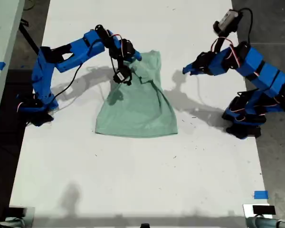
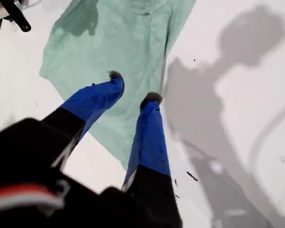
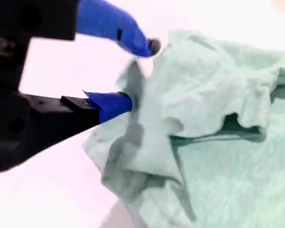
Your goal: Fold t-shirt
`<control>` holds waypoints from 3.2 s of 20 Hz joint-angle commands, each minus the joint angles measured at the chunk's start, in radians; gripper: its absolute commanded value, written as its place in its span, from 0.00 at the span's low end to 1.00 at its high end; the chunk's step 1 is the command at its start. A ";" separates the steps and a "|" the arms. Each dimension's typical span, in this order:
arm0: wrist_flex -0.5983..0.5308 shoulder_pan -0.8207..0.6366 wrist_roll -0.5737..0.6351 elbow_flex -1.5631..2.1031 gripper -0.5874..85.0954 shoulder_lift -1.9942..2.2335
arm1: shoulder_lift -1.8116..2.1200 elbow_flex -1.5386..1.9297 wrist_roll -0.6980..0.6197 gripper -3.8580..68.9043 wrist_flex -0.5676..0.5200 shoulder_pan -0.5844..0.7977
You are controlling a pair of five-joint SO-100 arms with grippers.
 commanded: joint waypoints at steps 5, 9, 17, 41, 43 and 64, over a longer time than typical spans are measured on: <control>0.107 0.064 0.098 -0.034 0.40 0.383 | 0.049 0.046 0.011 0.23 -0.032 -0.023; 0.264 0.192 0.104 0.239 0.40 0.732 | 0.051 0.094 0.015 0.22 -0.063 -0.124; 0.101 0.560 -0.210 1.088 0.39 1.149 | -0.049 0.351 0.037 0.47 -0.216 -0.385; -0.137 0.672 -0.377 1.338 0.38 1.075 | -0.500 0.290 0.049 0.04 -0.489 -0.489; -0.144 0.675 -0.377 1.338 0.38 1.075 | -0.407 0.281 0.051 0.04 -0.393 -0.491; -0.141 0.670 -0.379 1.341 0.38 1.104 | -1.043 -0.857 0.153 0.52 0.014 -0.560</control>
